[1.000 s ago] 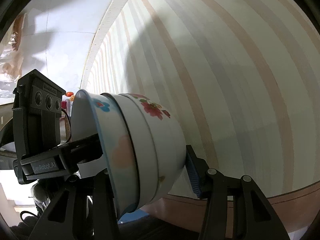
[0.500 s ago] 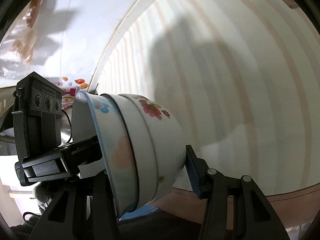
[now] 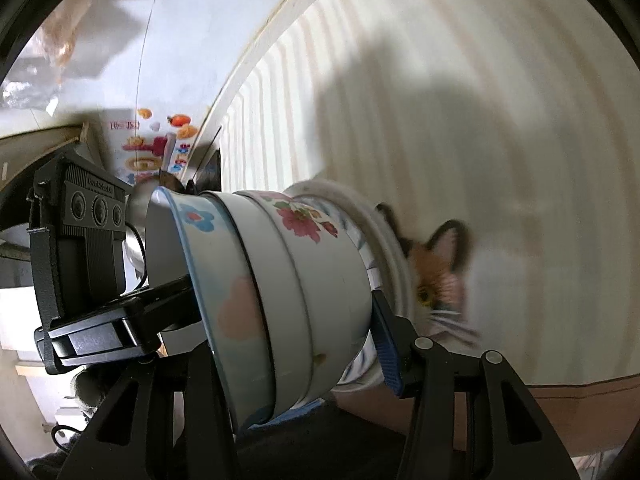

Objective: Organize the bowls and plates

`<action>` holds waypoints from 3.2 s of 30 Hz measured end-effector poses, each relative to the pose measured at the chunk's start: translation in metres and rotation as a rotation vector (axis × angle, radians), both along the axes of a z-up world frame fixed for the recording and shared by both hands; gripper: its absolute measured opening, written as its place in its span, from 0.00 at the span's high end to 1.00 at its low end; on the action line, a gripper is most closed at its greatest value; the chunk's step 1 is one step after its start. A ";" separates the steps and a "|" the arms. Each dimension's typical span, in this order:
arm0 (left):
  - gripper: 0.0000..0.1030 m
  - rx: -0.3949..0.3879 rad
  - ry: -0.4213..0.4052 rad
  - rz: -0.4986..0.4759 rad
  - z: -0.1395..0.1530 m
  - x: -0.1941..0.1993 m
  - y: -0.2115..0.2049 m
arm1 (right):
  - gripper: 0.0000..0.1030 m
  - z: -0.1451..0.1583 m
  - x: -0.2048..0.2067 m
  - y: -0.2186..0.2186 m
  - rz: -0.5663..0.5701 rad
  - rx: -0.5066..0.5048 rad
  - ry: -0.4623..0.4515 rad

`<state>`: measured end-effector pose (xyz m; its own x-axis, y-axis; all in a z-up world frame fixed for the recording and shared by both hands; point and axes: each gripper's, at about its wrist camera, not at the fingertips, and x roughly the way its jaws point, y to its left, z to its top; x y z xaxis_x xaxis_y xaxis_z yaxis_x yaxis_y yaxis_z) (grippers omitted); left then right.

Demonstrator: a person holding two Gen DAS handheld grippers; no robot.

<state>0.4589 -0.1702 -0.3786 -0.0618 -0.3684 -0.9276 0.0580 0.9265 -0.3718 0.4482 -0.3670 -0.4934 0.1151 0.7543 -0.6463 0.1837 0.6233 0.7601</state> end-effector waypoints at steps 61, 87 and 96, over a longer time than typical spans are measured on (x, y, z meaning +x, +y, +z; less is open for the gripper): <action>0.05 0.279 -0.477 0.031 0.105 -0.089 0.079 | 0.07 0.163 -0.070 0.090 -0.108 -0.709 -0.357; 0.05 0.316 -0.730 0.201 0.218 -0.282 0.086 | 0.04 0.307 -0.258 0.118 -0.132 -0.787 -0.652; 0.05 0.332 -0.786 0.231 0.239 -0.333 0.097 | 0.04 0.330 -0.317 0.124 -0.148 -0.802 -0.690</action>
<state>0.1256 -0.0729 -0.1392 0.6814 0.0029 -0.7319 -0.0186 0.9997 -0.0133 0.1310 -0.2427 -0.1634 0.7016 0.0858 -0.7074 -0.0146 0.9943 0.1061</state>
